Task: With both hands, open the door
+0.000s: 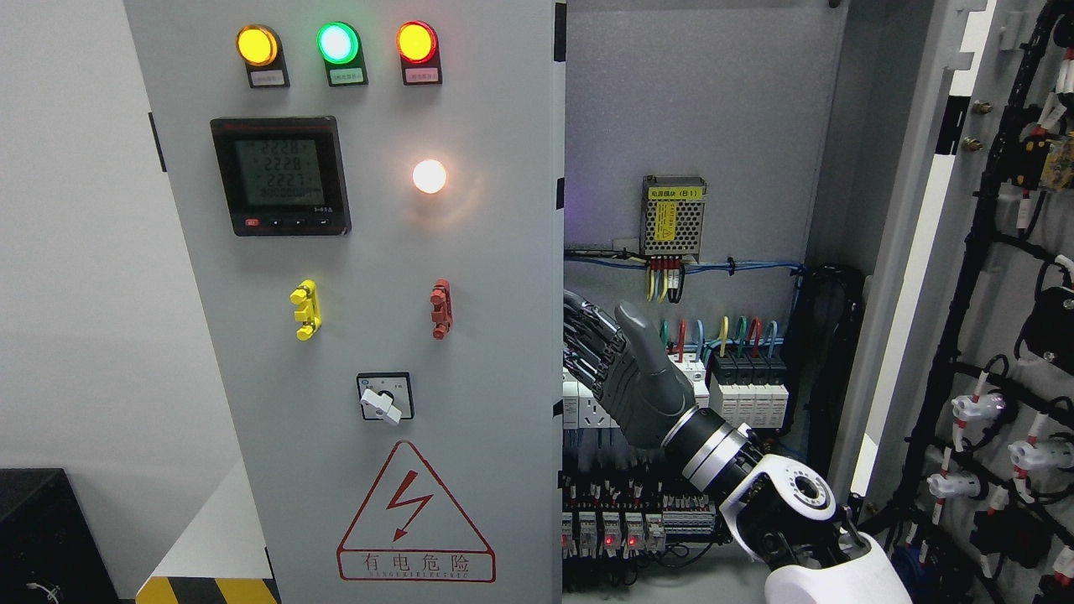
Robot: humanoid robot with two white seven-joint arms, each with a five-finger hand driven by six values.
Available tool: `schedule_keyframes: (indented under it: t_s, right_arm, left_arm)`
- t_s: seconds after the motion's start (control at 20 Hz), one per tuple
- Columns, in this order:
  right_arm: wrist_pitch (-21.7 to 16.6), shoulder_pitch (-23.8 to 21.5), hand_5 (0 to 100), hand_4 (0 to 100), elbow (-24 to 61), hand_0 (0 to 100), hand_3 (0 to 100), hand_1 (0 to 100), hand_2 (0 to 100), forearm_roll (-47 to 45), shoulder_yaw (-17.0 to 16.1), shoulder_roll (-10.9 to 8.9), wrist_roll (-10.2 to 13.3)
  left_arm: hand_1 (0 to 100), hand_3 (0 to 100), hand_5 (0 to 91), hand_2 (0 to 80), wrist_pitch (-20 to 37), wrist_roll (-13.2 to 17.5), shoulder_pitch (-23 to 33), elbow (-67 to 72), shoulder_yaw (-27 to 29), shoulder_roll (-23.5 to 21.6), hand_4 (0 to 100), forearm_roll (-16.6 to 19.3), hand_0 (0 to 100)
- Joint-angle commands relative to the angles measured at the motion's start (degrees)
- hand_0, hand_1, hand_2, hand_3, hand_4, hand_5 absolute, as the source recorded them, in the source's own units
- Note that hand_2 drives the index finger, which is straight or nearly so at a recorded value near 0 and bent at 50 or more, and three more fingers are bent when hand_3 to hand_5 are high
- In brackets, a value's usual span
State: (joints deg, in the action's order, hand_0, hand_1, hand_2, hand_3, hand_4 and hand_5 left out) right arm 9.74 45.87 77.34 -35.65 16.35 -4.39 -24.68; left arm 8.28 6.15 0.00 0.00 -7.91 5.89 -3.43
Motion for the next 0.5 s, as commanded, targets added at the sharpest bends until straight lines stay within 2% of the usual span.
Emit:
schedule_keyframes:
  t_s: [0.0, 0.45]
  right_arm:
    - [0.0, 0.5, 0, 0, -0.8, 6, 0, 14, 0, 0.1, -0.1, -0.09, -0.8]
    - [0.1, 1.0, 0, 0, -1.8, 6, 0, 14, 0, 0.0, -0.1, -0.18, -1.3]
  left_arm:
    - [56, 0, 0.0, 0.0, -0.3, 0.0, 0.4, -0.2, 0.0, 0.0, 0, 0.0, 12]
    - [56, 0, 0.0, 0.0, -0.4, 0.0, 0.4, -0.2, 0.0, 0.0, 0, 0.1, 12]
